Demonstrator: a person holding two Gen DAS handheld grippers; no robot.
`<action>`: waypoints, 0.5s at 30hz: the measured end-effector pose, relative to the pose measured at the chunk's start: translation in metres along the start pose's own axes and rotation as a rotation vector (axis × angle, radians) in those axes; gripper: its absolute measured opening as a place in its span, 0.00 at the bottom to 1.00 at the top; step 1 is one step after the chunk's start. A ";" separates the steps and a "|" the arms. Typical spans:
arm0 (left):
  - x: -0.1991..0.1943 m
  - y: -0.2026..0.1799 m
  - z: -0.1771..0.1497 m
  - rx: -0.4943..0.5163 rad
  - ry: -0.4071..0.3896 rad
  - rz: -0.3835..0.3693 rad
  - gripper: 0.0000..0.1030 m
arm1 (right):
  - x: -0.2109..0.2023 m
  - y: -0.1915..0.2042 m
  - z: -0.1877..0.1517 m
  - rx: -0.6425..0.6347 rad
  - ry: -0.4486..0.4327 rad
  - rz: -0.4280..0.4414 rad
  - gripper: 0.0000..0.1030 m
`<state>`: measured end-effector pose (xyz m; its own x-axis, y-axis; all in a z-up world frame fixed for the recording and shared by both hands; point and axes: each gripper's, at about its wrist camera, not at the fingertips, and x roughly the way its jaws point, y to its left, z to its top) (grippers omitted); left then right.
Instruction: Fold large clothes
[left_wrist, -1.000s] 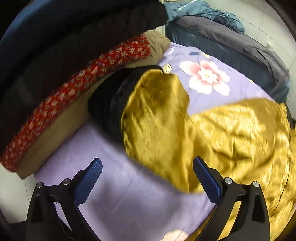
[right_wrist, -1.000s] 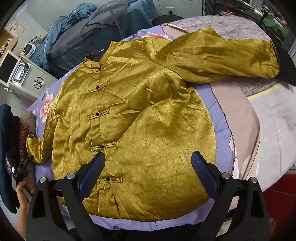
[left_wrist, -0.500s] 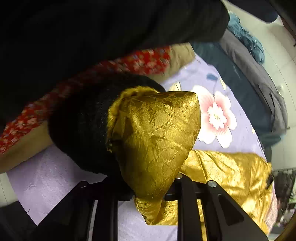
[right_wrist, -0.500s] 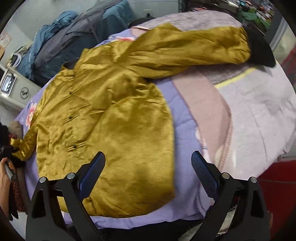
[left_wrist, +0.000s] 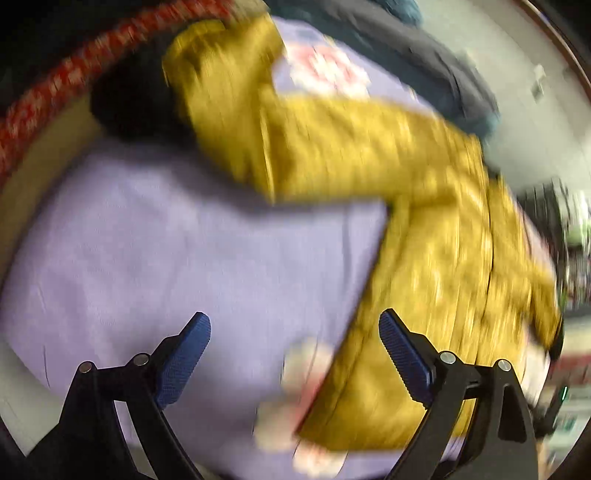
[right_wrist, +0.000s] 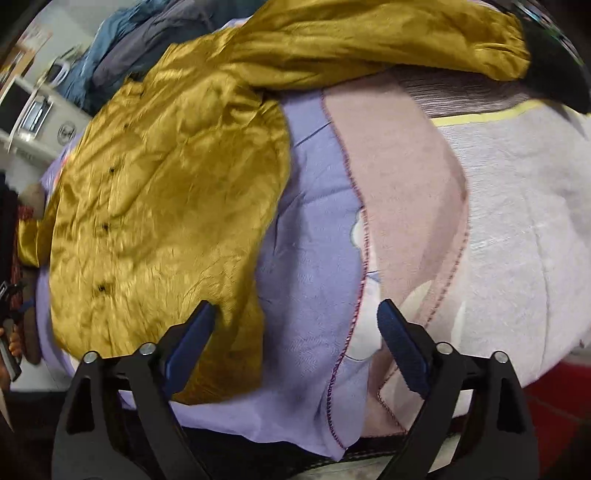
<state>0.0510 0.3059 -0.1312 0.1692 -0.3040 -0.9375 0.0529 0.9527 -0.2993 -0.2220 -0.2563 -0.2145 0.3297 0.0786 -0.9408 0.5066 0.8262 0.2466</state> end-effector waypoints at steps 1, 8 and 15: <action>0.010 -0.002 -0.005 0.007 0.026 -0.021 0.88 | 0.005 0.006 -0.001 -0.031 0.006 0.007 0.84; 0.079 -0.054 -0.045 0.181 0.197 -0.052 0.88 | 0.040 0.074 0.016 -0.199 0.035 0.033 0.84; 0.077 -0.111 -0.031 0.202 0.218 -0.199 0.12 | 0.008 0.070 0.032 -0.112 0.007 0.093 0.84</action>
<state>0.0279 0.1763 -0.1759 -0.0763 -0.4557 -0.8869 0.2611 0.8493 -0.4588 -0.1582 -0.2157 -0.1974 0.3653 0.1611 -0.9168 0.3817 0.8724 0.3053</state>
